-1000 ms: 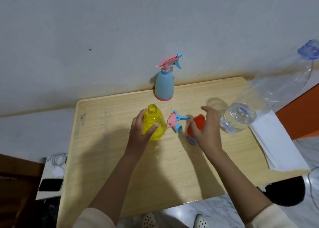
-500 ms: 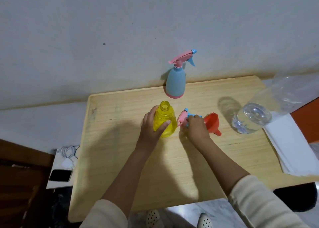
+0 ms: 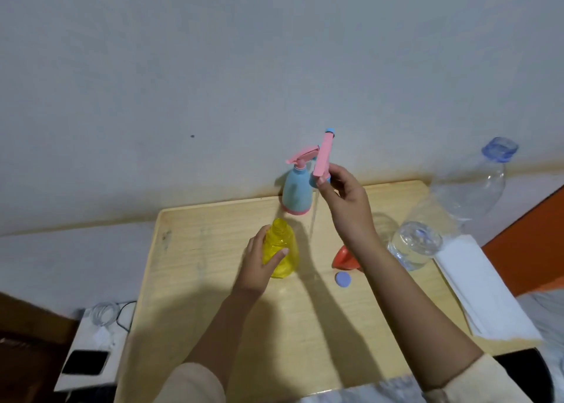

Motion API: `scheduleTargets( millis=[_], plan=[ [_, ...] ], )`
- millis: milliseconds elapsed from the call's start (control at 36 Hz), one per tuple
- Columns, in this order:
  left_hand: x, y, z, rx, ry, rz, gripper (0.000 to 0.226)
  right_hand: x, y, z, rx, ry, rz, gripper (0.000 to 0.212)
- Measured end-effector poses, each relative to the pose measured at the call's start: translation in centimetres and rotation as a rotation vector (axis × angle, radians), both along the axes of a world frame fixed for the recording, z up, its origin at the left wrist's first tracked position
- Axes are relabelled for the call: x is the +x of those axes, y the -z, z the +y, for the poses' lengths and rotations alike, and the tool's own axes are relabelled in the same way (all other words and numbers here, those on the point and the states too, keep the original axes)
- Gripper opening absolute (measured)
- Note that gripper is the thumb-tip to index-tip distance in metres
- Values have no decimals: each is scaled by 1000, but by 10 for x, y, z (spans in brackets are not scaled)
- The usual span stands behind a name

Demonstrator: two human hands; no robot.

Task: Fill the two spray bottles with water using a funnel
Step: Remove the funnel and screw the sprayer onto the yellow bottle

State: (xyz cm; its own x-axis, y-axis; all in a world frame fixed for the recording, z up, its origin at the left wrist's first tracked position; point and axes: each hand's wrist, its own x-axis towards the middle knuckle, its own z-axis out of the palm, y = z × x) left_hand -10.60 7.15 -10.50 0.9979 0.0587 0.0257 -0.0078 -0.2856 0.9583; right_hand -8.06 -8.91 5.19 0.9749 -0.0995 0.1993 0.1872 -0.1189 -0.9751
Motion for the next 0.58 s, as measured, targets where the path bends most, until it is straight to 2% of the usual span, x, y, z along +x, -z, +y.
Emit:
scheduleTargets(
  millis=[139,222,361,583],
  plan=[
    [-1,-1,0,37,26,34,58,-8,-31,11,174,-18,-80,15],
    [-2,0,0,26,33,53,60,-9,-35,16,155,-20,-88,17],
    [-2,1,1,36,32,55,77,-13,-31,22,75,-36,-123,14],
    [-2,1,1,32,25,39,62,-12,-34,20,67,-69,-150,17]
  ],
)
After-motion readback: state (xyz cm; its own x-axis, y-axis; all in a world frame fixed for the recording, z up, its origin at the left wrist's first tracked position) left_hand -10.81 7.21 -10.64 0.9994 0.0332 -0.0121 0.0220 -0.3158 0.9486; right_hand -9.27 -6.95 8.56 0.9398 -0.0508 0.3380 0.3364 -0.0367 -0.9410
